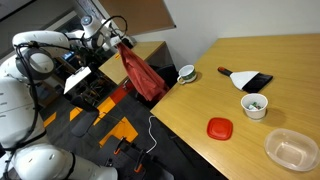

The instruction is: Put the clothing on top of the black chair on the left

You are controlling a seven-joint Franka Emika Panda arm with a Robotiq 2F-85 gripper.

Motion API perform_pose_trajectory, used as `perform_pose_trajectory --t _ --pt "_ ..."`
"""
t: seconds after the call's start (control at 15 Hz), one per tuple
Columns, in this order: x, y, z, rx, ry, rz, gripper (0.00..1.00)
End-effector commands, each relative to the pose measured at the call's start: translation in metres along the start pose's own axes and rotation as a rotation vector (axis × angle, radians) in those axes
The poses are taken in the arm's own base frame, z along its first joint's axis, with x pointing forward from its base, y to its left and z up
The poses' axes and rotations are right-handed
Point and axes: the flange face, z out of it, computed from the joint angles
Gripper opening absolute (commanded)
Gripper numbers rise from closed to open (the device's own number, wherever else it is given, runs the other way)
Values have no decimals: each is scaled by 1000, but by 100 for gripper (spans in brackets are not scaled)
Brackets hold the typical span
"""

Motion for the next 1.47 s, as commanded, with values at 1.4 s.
perform_pose_trajectory --t 1.4 --pt "79 -65 59 312 81 -292 1"
